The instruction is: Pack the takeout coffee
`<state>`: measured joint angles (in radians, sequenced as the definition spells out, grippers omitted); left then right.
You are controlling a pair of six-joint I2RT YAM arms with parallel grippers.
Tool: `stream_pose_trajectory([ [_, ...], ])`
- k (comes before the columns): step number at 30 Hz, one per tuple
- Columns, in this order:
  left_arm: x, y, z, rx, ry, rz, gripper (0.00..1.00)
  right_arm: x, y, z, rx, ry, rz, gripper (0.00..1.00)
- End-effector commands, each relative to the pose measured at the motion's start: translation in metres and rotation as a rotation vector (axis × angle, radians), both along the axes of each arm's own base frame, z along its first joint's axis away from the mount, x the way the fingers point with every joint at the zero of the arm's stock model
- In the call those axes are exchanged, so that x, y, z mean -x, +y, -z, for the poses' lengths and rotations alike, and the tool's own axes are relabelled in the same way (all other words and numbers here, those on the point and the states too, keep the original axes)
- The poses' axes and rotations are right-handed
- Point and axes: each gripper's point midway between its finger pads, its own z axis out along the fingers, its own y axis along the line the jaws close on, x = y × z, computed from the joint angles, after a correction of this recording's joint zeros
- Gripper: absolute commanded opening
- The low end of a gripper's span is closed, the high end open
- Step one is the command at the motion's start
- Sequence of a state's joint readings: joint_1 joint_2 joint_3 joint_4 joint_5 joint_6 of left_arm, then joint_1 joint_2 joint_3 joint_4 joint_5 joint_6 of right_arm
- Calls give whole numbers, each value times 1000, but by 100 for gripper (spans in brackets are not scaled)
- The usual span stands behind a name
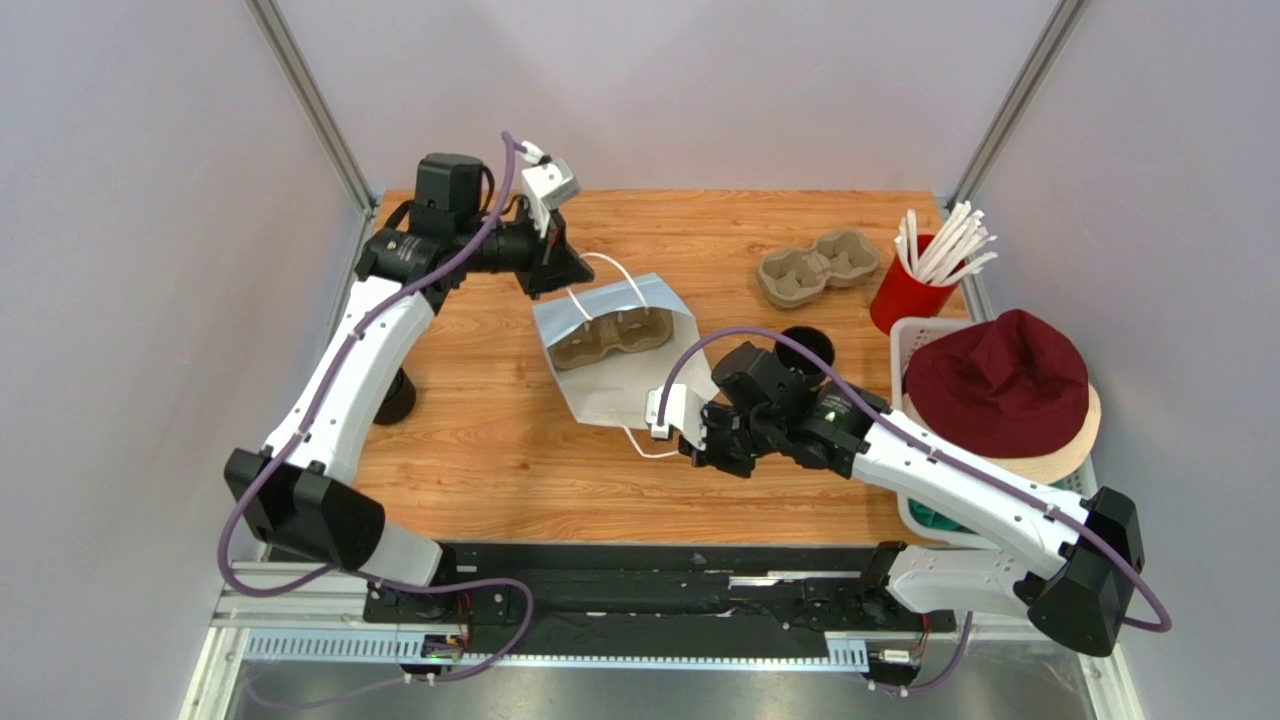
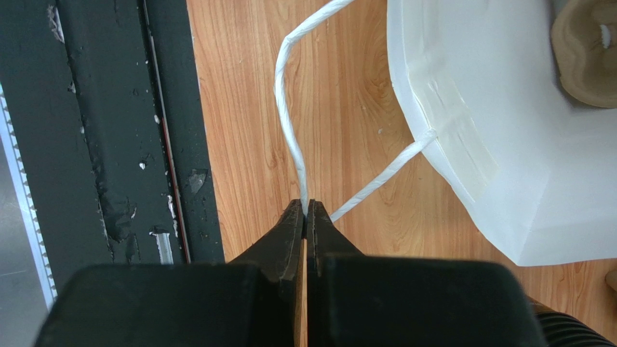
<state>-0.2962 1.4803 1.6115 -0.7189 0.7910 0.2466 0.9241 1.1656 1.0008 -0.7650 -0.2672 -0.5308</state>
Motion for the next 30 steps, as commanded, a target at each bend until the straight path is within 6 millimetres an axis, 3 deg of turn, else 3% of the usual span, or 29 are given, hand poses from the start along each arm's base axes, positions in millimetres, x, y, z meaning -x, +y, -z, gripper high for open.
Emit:
stream_pose_trajectory([
  [1, 40, -4, -24, 21, -162, 137, 0, -2, 2, -9, -33, -62, -13, 0],
  [8, 42, -4, -23, 20, -154, 126, 0, -4, 8, -29, -66, -83, -12, 0],
  [17, -6, 1, -55, 57, -175, -98, 0, -37, 16, -85, -101, -212, 78, 0],
  [25, -56, 20, -56, 15, -154, -345, 0, -71, 35, -130, -162, -298, 185, 4],
  [28, -68, 29, -50, 7, -142, -407, 0, -92, 37, -141, -171, -348, 258, 10],
  [30, -78, 36, -44, 1, -129, -452, 0, -106, 37, -144, -177, -373, 302, 22],
])
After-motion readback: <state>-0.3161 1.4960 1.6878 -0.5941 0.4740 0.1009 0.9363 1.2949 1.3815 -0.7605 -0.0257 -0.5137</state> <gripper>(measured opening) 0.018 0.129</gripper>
